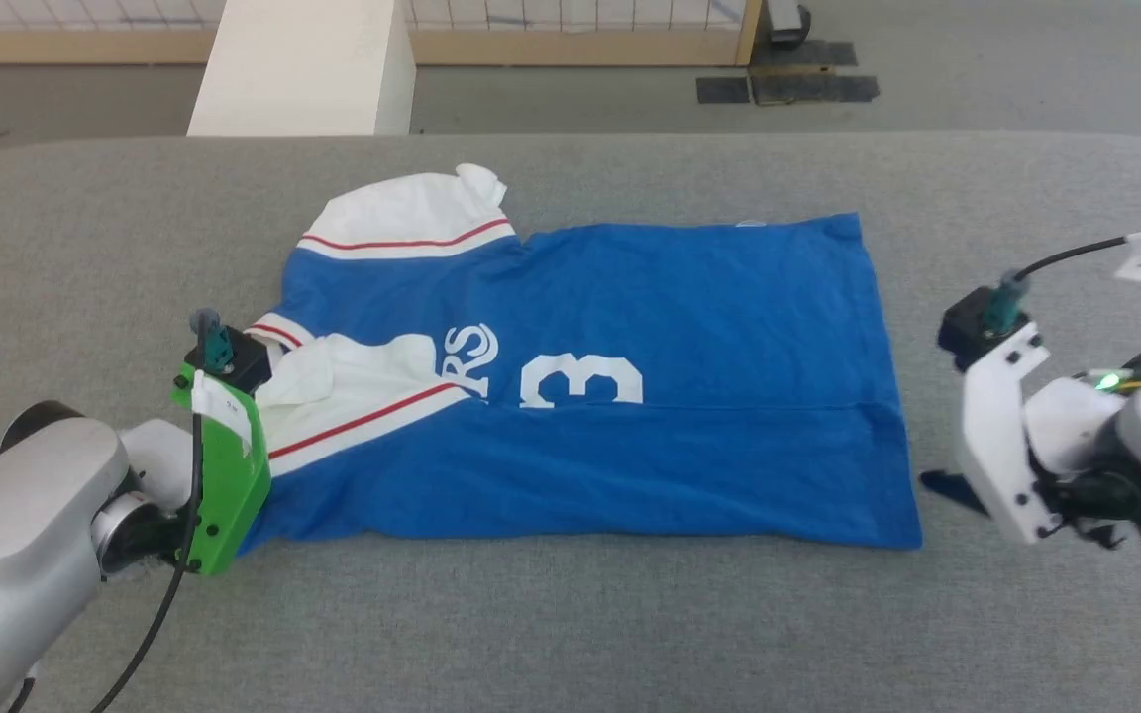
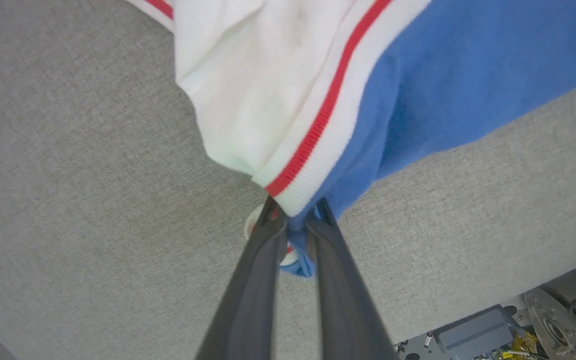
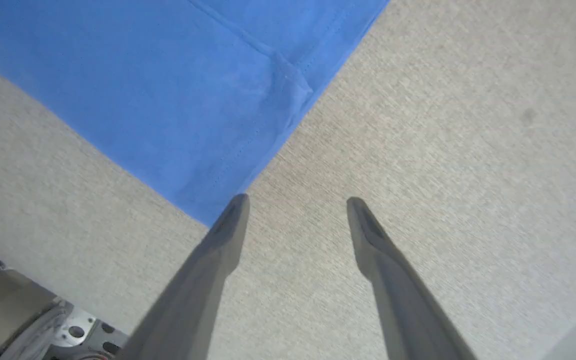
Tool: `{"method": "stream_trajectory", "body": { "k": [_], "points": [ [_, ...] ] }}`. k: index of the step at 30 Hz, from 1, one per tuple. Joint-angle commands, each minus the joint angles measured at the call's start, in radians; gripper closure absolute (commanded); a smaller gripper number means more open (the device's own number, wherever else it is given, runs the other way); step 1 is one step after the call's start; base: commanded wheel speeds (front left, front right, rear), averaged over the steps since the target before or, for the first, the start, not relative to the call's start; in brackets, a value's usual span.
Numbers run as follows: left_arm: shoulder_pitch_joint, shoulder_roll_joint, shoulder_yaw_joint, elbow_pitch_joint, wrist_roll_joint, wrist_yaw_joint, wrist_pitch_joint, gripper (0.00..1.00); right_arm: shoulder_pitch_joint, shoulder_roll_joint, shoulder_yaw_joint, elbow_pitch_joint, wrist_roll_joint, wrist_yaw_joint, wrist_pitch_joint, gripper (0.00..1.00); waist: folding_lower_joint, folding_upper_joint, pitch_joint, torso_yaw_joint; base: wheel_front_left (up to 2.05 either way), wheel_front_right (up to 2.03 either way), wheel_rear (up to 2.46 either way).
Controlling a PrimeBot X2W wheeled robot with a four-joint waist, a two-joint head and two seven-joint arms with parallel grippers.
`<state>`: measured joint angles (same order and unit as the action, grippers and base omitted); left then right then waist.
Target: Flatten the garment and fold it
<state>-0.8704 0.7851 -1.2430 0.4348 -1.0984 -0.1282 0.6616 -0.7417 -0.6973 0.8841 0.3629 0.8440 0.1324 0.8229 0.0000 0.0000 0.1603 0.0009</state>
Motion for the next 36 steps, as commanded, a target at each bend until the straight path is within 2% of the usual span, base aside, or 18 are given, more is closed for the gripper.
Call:
{"method": "stream_trajectory", "body": {
  "k": [1,5,9,15,16,17,18,27,36],
  "points": [
    [-0.022,-0.007,-0.003,-0.002,0.003,-0.002,-0.011,1.00,-0.004,0.035,0.004,0.035,0.018,-0.002,0.009,0.00,0.0000,0.0000,0.015,0.012,0.00,0.00,0.00],
    [-0.035,-0.020,-0.010,0.003,0.004,-0.002,-0.028,1.00,0.021,0.098,0.013,0.121,0.036,-0.002,-0.003,0.00,0.0000,0.0000,0.037,0.027,0.00,0.00,0.00],
    [-0.048,-0.027,-0.016,0.009,0.007,-0.002,-0.040,1.00,0.053,0.132,0.034,0.185,0.043,-0.002,-0.019,0.00,0.0000,0.0000,0.056,0.039,0.00,0.00,0.00],
    [-0.056,-0.025,-0.022,0.024,0.001,-0.002,-0.058,1.00,0.064,0.141,0.071,0.197,0.057,-0.002,-0.051,0.00,0.0000,0.0000,0.071,0.036,0.00,0.00,0.00],
    [-0.056,-0.026,-0.023,0.027,0.000,-0.002,-0.061,1.00,0.060,0.136,0.075,0.193,0.058,-0.002,-0.057,0.39,0.0000,0.0000,0.072,0.035,0.00,0.00,0.00],
    [-0.055,-0.028,-0.024,0.031,-0.003,-0.002,-0.066,1.00,0.055,0.130,0.078,0.189,0.060,-0.002,-0.067,0.84,0.0000,0.0000,0.071,0.033,0.00,0.00,0.00],
    [-0.054,-0.029,-0.025,0.033,-0.005,-0.002,-0.069,1.00,0.051,0.126,0.080,0.185,0.064,-0.002,-0.075,1.00,0.0000,0.0000,0.070,0.032,0.00,0.00,0.00],
    [-0.026,-0.026,-0.030,0.053,-0.033,-0.002,-0.100,1.00,0.041,0.059,0.094,0.109,0.113,-0.002,-0.179,1.00,0.0000,0.0000,0.007,0.020,0.00,0.00,0.00],
    [0.060,0.051,-0.035,-0.054,-0.045,-0.002,-0.126,1.00,0.075,-0.066,0.097,-0.029,0.149,-0.002,-0.266,1.00,0.0000,0.0000,-0.087,0.013,0.00,0.00,0.00]
  ]
}}
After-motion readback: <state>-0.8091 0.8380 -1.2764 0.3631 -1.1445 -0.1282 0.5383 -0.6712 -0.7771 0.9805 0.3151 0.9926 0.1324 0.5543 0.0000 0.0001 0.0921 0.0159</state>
